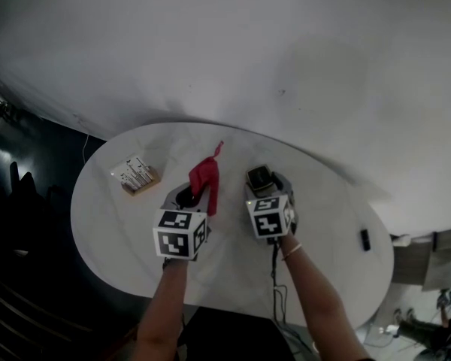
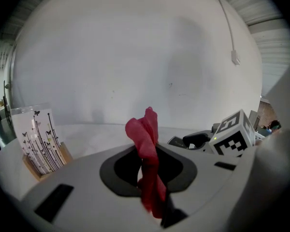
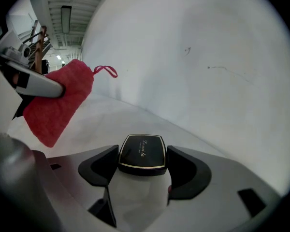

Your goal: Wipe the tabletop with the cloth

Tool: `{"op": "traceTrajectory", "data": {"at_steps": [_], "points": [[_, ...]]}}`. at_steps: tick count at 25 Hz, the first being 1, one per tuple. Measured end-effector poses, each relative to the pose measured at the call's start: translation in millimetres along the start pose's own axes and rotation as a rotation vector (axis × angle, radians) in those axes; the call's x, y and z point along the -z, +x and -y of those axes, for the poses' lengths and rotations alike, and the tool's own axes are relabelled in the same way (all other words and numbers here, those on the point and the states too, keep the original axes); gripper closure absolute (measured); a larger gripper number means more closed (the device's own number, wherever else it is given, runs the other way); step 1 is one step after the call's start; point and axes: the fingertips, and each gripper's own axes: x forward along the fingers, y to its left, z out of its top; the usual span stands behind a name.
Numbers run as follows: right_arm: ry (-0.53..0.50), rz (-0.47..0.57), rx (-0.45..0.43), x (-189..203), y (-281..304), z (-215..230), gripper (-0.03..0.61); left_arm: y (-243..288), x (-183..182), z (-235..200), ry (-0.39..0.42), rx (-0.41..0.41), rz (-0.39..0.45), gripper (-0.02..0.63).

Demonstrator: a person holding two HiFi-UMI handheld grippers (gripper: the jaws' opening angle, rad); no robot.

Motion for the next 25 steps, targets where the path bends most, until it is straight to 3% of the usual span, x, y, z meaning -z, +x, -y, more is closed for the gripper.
{"op": "traceTrajectory", "data": {"at_steps": [18,25], "points": [[0.05,0.03,-0.051,4.2,3.9,1.8,0.276,7.5,8.9,-5.0,-0.002,0.005,-0.037,0.552],[0.081,0.141,-0.066,-24.8,-30.3,6.3,0.278,5.3,2.1,-0.2,0.007,0.006,-0.013,0.552]]}}
